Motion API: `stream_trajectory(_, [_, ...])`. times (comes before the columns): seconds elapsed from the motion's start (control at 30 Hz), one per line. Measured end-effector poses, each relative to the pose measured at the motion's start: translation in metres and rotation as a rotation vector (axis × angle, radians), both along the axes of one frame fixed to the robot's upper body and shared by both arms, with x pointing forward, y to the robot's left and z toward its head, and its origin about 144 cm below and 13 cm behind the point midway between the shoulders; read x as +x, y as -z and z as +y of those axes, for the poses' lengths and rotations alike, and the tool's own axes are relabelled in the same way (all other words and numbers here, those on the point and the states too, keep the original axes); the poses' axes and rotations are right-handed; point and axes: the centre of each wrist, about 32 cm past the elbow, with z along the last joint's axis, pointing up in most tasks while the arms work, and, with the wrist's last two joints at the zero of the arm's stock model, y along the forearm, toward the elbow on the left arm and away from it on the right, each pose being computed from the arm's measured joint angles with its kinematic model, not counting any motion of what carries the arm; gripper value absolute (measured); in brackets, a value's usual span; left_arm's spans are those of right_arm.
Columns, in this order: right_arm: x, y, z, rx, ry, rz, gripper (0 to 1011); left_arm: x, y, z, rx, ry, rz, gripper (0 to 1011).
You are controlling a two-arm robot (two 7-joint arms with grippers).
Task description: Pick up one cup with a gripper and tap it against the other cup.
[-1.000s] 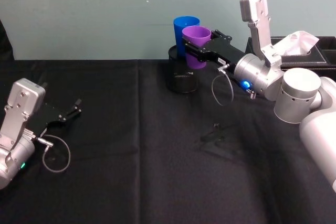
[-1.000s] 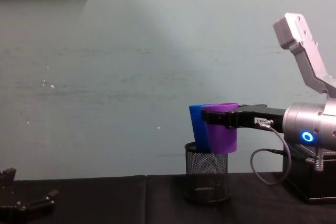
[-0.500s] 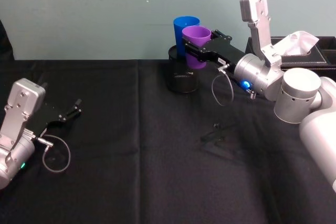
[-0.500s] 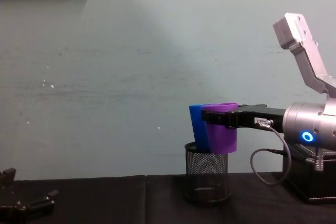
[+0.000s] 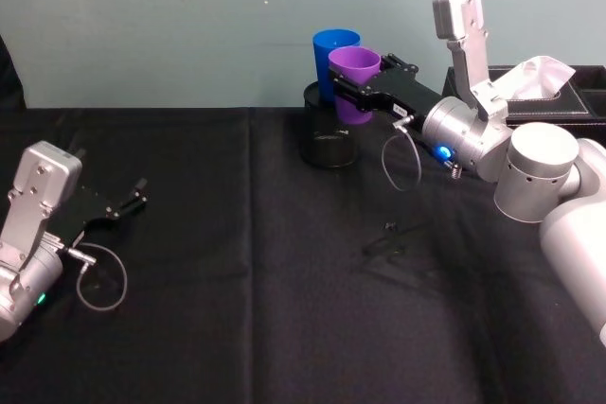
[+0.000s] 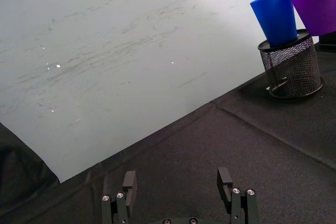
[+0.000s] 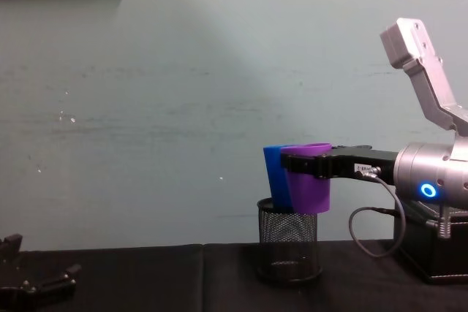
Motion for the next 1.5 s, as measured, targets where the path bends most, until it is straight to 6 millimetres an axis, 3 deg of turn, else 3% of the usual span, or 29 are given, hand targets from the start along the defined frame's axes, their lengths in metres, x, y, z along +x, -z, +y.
stream_trajectory(1.0, [-0.002,-0.003,0.001,0.007,-0.006,-0.017,731,0.000,0.000,0.000,0.000,0.000,0.000,1000])
stream_trajectory(1.5, [-0.024,-0.010,0.000,0.024,-0.041,-0.025,731,0.000,0.000,0.000,0.000,0.000,0.000,1000])
